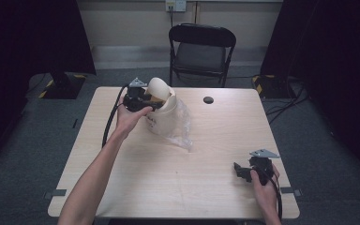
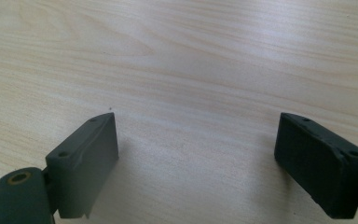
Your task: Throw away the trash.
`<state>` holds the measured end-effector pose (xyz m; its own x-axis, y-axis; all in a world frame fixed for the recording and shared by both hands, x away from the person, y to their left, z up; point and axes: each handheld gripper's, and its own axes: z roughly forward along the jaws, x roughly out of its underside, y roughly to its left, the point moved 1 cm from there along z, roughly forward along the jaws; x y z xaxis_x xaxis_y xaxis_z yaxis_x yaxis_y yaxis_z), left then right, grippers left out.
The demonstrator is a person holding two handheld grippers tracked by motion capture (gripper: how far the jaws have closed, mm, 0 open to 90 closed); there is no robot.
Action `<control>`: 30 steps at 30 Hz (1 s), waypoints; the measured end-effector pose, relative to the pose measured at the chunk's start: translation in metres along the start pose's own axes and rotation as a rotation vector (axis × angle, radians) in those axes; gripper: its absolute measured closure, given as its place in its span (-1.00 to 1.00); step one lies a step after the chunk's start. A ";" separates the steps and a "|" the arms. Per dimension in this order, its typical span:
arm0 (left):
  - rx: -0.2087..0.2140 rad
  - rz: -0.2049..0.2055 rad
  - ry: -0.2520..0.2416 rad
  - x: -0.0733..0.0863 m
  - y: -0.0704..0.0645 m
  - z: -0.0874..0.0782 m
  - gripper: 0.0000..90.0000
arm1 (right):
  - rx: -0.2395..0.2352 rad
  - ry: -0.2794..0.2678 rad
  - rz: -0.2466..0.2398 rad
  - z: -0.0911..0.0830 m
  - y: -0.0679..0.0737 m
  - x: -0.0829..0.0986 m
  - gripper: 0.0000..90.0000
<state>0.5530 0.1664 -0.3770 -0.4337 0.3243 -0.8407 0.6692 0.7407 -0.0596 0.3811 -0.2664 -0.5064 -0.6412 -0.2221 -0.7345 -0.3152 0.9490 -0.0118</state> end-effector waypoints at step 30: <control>0.074 -0.046 -0.084 0.015 0.003 -0.046 -0.64 | 0.000 0.000 0.000 0.000 0.000 0.000 -0.72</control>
<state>0.5204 0.2003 -0.3646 -0.4148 0.2385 -0.8781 0.6940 0.7071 -0.1358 0.3812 -0.2664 -0.5064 -0.6410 -0.2222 -0.7347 -0.3157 0.9488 -0.0116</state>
